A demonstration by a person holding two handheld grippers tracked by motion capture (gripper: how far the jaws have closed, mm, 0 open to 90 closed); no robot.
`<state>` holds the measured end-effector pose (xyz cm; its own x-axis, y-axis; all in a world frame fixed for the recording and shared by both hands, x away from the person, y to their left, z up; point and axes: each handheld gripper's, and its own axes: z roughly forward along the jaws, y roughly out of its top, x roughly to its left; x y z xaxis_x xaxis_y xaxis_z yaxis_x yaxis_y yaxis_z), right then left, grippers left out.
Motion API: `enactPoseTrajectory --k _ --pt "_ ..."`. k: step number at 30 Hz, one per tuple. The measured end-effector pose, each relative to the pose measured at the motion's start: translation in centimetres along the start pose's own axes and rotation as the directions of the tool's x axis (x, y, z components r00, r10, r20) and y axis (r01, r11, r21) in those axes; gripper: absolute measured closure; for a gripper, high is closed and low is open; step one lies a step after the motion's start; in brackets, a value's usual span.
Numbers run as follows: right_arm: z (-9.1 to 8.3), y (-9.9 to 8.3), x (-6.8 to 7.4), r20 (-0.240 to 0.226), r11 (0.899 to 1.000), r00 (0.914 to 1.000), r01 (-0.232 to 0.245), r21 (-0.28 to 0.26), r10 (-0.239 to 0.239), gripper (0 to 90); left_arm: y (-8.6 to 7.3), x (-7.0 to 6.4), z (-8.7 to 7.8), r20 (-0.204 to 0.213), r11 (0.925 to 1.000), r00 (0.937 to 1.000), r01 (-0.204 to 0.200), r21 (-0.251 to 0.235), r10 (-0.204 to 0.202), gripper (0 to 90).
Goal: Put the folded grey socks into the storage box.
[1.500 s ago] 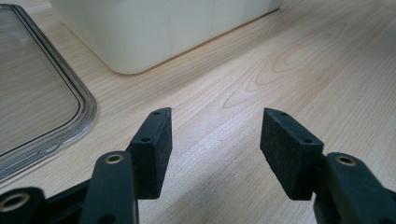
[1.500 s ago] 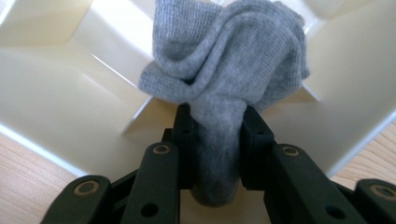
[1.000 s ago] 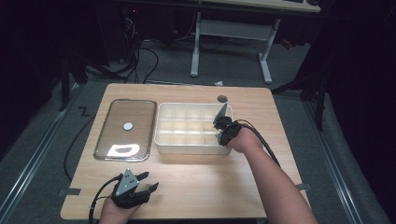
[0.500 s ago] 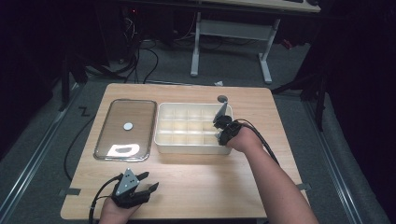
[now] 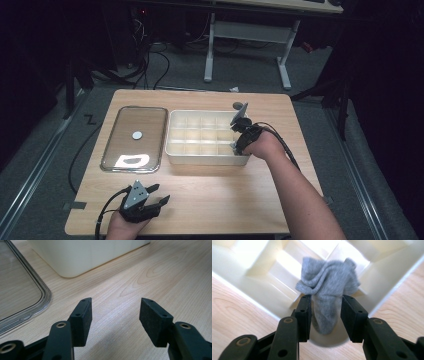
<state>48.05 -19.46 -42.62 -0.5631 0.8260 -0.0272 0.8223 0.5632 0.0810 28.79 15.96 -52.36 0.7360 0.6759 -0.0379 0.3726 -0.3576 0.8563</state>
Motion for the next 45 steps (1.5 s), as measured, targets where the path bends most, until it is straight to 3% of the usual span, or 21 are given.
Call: enactPoseTrajectory --k 2,4,5,8,11,12,14,18,20,21,23,24,25,30,32,35,39,43,45 --pt "-0.9 0.2 0.1 -0.005 1.000 0.9999 0.009 -0.026 -0.009 70.1 0.0 0.0 0.0 0.001 1.0000 1.0000 -0.001 0.003 0.001 44.2" --pt "-1.6 0.3 0.3 0.019 0.998 0.9993 0.033 -0.053 -0.032 87.0 0.0 0.0 0.0 0.002 1.0000 1.0000 -0.003 0.005 0.003 44.2" --pt "-1.8 0.5 0.5 0.026 0.998 0.9994 0.026 -0.058 -0.024 90.0 0.0 0.0 0.0 0.001 1.0000 1.0000 -0.004 0.006 0.004 44.2" --pt "-1.3 0.8 0.5 0.055 0.998 0.9983 0.022 -0.059 -0.019 90.0 0.0 0.0 0.0 -0.001 1.0000 1.0000 -0.001 0.000 0.001 44.2" --pt "0.2 1.0 0.7 0.062 1.000 0.9980 -0.009 -0.022 0.010 90.0 0.0 0.1 -0.1 -0.002 1.0000 1.0000 0.003 -0.002 -0.003 44.2" --pt "0.5 1.1 0.6 0.066 0.999 0.9975 0.028 -0.026 -0.026 90.0 -0.1 0.1 -0.1 -0.004 1.0000 1.0000 0.002 -0.002 -0.002 44.2" --pt "1.0 1.2 0.7 0.071 1.000 0.9974 0.011 -0.017 -0.010 90.0 0.0 0.1 0.0 -0.003 1.0000 1.0000 0.002 -0.001 -0.002 44.2" --pt "1.9 1.4 0.9 0.062 1.000 0.9981 -0.011 0.016 0.010 90.0 0.0 0.0 0.0 0.000 1.0000 1.0000 -0.002 0.002 0.002 44.2" --pt "2.5 1.5 0.9 0.064 1.000 0.9979 0.005 0.031 -0.007 90.0 0.0 -0.1 0.0 0.002 1.0000 1.0000 -0.004 0.005 0.004 44.2" --pt "3.1 1.5 0.8 0.052 0.999 0.9986 -0.015 0.047 0.013 90.0 0.0 -0.1 0.0 0.002 1.0000 1.0000 -0.005 0.005 0.005 44.2" --pt "4.0 1.5 0.6 0.044 0.998 0.9990 -0.013 0.057 0.010 90.0 0.0 -0.2 0.0 0.003 1.0000 1.0000 -0.004 0.006 0.004 44.2" --pt "4.2 1.5 0.7 0.037 0.997 0.9980 -0.053 0.064 0.051 90.0 -0.1 -0.2 0.0 0.003 1.0000 1.0000 -0.004 0.007 0.004 44.2" --pt "4.3 1.6 0.4 0.033 0.997 0.9989 -0.036 0.064 0.034 90.0 -0.1 -0.2 0.0 0.002 1.0000 1.0000 -0.005 0.007 0.005 44.2" --pt "4.2 1.6 0.4 0.027 0.997 0.9985 -0.049 0.066 0.047 90.0 -0.1 -0.1 0.1 0.000 1.0000 1.0000 -0.005 0.006 0.005 44.2" --pt "3.8 1.4 0.5 0.034 0.998 0.9992 -0.023 0.062 0.021 90.0 0.0 -0.1 0.1 0.000 1.0000 1.0000 -0.003 0.005 0.003 44.2" --pt "2.1 0.9 0.2 0.025 0.999 0.9997 -0.007 0.033 0.006 90.0 0.0 -0.1 0.1 0.000 1.0000 1.0000 -0.003 0.005 0.003 44.2" --pt "0.0 0.5 -0.6 0.064 0.999 0.9973 -0.035 -0.020 0.036 90.0 0.0 -0.2 0.1 0.006 0.9999 0.9999 -0.011 0.012 0.011 44.2" --pt "1.1 0.5 -0.7 0.108 0.998 0.9924 -0.062 0.019 0.060 90.0 0.0 -0.3 0.1 0.003 0.9999 0.9999 -0.012 0.010 0.012 44.2" --pt "2.1 0.6 -0.9 0.088 0.998 0.9945 -0.060 0.034 0.057 90.0 -0.1 -0.2 0.1 0.001 0.9999 1.0000 -0.009 0.010 0.009 44.2"
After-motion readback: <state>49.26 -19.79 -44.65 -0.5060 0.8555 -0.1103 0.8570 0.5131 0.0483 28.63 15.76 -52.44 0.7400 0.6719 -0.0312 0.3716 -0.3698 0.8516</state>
